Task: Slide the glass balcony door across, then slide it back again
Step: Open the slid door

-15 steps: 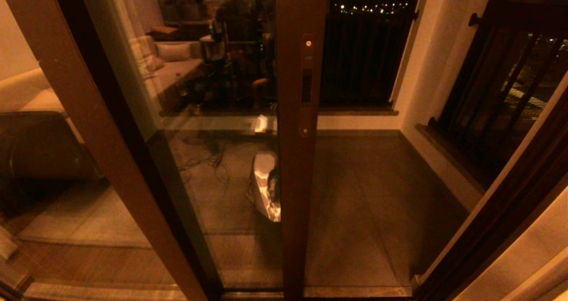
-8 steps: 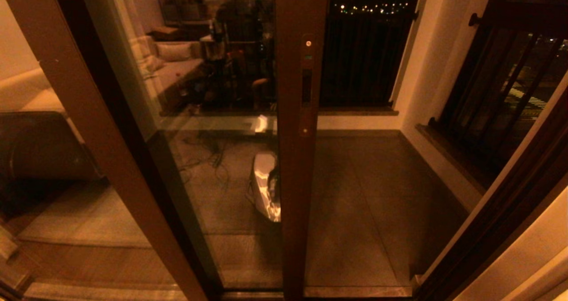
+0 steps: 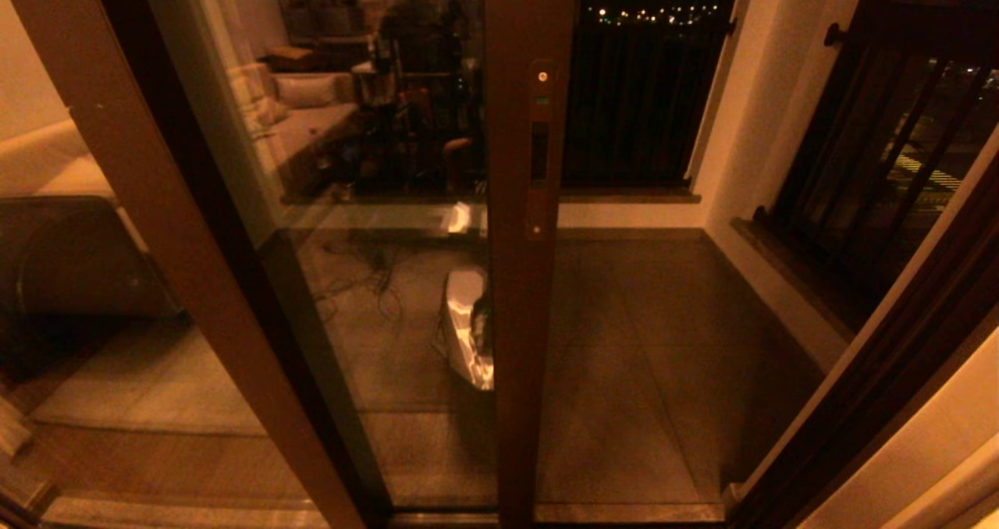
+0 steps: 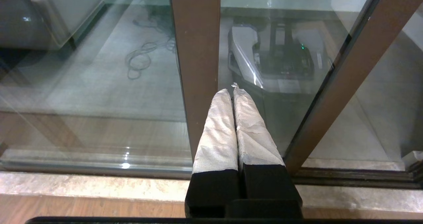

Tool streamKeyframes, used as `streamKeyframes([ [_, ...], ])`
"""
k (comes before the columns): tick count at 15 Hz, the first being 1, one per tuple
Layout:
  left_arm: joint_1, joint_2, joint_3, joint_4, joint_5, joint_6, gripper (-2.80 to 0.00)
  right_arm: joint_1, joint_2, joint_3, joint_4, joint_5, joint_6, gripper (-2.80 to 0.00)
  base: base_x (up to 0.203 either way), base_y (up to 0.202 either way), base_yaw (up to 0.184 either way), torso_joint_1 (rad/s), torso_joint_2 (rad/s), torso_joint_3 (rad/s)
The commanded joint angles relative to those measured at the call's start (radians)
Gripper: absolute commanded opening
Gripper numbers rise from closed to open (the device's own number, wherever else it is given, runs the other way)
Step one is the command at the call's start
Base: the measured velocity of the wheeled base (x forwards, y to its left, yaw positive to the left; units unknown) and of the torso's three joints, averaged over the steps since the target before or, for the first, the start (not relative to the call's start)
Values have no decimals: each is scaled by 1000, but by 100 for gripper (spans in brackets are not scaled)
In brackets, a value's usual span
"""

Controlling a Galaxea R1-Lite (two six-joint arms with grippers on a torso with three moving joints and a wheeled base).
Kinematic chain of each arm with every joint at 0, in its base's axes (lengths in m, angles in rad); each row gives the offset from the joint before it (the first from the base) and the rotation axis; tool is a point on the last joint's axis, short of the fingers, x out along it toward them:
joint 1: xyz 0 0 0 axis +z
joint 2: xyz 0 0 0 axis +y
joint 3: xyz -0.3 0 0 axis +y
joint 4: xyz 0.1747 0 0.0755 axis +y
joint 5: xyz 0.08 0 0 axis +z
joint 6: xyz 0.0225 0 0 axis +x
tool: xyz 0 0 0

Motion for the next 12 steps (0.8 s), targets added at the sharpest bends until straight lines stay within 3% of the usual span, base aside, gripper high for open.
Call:
streamKeyframes([
  [1,0,0,0,1,0,0,-280,1,0,8,-1,-5,49,-280,0,0,0,0,0,0],
  [3,0,0,0,1,0,0,-280,1,0,8,-2,-24,100,-280,0,0,0,0,0,0],
  [12,0,0,-2,5,-1,4,-280,1,0,8,-4,-24,102,-280,0,0,0,0,0,0],
])
